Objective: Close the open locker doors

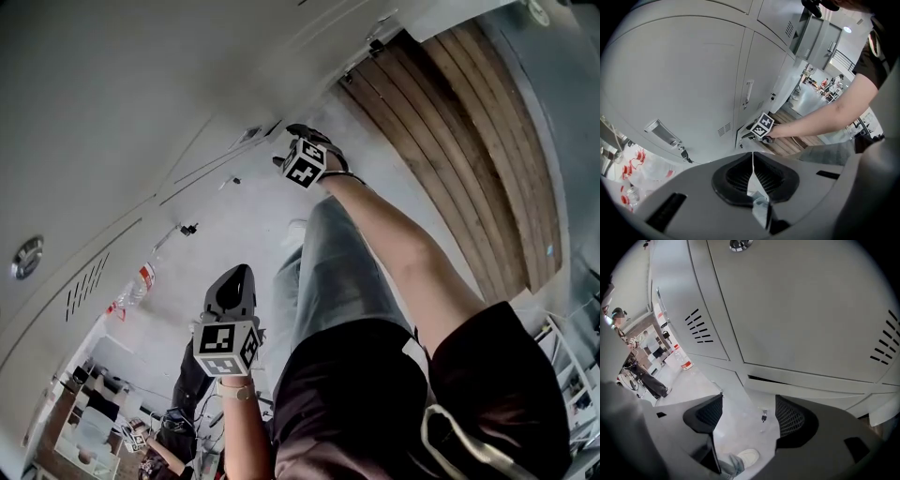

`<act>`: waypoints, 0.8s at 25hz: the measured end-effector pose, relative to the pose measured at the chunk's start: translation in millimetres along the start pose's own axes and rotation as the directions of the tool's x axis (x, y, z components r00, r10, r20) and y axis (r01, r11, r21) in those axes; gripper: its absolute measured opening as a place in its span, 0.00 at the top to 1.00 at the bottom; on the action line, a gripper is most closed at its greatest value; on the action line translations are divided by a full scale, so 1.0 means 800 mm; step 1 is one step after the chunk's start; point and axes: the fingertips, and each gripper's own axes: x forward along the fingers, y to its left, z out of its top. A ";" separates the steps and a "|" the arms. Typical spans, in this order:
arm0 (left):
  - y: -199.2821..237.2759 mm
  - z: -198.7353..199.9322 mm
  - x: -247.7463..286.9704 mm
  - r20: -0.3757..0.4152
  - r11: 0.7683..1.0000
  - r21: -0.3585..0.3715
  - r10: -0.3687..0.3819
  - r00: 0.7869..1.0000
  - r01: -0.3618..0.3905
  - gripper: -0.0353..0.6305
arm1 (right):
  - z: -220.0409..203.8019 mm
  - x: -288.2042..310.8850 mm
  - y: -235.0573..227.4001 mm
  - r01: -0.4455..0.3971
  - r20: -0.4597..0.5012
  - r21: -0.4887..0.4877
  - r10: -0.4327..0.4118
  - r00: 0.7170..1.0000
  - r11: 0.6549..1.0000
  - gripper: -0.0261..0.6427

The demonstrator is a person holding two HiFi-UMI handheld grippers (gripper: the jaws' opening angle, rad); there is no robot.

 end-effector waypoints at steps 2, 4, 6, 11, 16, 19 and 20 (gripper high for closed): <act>-0.001 -0.001 0.000 0.006 1.000 0.004 0.005 1.000 -0.005 0.92 | 0.003 0.001 0.001 -0.003 0.003 -0.004 0.004 1.000 1.000 0.43; -0.002 -0.001 -0.001 0.010 1.000 0.007 0.007 1.000 -0.007 0.92 | 0.004 -0.003 0.003 -0.005 0.006 -0.009 0.005 1.000 1.000 0.43; -0.003 -0.001 -0.003 0.013 1.000 0.010 0.006 1.000 -0.006 0.92 | 0.003 -0.010 0.006 -0.004 0.009 -0.005 0.004 1.000 1.000 0.43; -0.008 0.009 -0.012 0.042 1.000 0.019 -0.003 0.999 0.002 0.92 | 0.002 -0.047 0.010 0.005 0.043 0.084 -0.009 0.999 0.996 0.43; -0.015 0.027 -0.024 0.068 1.000 0.028 -0.013 0.998 0.012 0.92 | 0.008 -0.112 0.031 -0.008 0.088 0.156 -0.006 0.996 0.988 0.48; -0.026 0.045 -0.030 0.084 0.999 0.035 -0.032 0.996 0.029 0.92 | 0.015 -0.163 0.035 0.002 0.123 0.203 -0.028 0.992 0.979 0.63; -0.029 0.054 -0.031 0.094 0.999 0.039 -0.039 0.995 0.035 0.92 | 0.019 -0.181 0.032 0.011 0.136 0.218 -0.042 0.990 0.976 0.66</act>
